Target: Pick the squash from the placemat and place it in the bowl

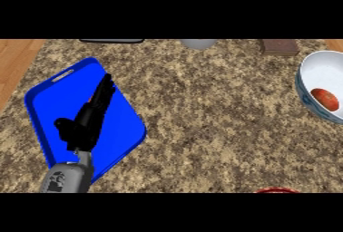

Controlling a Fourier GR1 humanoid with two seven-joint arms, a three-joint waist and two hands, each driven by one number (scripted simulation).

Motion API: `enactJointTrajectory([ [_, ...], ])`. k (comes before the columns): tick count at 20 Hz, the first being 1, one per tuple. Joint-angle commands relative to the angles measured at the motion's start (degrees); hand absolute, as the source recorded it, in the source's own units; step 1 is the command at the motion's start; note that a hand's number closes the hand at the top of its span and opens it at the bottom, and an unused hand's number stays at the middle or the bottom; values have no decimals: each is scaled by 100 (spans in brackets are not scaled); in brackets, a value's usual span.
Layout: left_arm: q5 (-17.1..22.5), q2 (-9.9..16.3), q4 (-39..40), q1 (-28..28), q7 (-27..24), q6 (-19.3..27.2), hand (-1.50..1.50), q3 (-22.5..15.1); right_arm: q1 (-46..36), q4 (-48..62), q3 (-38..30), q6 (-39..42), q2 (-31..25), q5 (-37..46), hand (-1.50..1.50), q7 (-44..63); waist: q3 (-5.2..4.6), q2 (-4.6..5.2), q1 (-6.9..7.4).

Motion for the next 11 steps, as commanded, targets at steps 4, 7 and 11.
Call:
enactJointTrajectory([
  [4, 25, 20, -51, -54, 143, -16, 0, 16, 387, -25, -79, 1574, -130, -236, -150, -643, 25, 23, -13],
  [7, 54, 5, 19, 26, -75, -27, 0, 53, 485, -245, -75, 1723, -151, -323, -150, -717, 19, 12, -54],
  [11, 19, 16, 42, -88, 14, 46, 0, 106, 766, -441, 20, 1793, -195, -343, -150, -755, 23, 10, -96],
])
